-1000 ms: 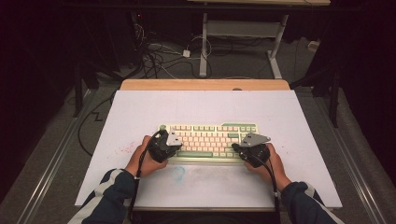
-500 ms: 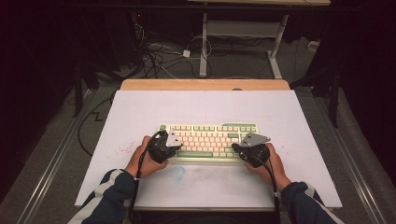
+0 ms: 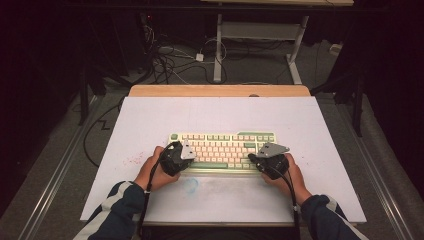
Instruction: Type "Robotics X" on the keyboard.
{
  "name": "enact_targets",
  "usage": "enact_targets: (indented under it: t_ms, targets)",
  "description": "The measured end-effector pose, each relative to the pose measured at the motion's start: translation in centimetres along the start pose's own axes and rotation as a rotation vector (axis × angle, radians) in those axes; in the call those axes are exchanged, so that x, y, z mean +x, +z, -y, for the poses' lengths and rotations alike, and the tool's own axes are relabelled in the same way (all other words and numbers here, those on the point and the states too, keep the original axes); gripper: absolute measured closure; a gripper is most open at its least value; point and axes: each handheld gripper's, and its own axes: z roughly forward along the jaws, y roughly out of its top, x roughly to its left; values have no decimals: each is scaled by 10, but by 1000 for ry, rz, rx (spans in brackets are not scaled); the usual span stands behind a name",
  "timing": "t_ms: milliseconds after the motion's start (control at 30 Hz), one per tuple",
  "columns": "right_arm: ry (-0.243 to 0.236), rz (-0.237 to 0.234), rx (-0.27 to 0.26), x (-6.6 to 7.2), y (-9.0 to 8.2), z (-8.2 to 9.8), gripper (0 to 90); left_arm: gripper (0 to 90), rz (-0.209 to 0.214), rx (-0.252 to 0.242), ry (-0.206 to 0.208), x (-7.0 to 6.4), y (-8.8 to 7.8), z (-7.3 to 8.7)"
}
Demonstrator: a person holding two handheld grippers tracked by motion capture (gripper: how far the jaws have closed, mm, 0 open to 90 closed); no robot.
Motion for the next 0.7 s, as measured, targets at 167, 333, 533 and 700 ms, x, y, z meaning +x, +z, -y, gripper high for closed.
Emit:
enact_targets:
  t_ms: [167,333,533,700]
  targets:
    - [0,0,0,0,0,0,900,858,5,-30,-4,0,-5,-5]
    - [-2,0,-1,0,0,0,900,853,10,-37,-3,-1,-6,-6]
    - [-2,1,1,0,0,0,900,835,6,-53,-7,0,-8,-8]
    - [-7,15,-2,2,0,0,900,754,-20,-79,-12,1,-7,-9]
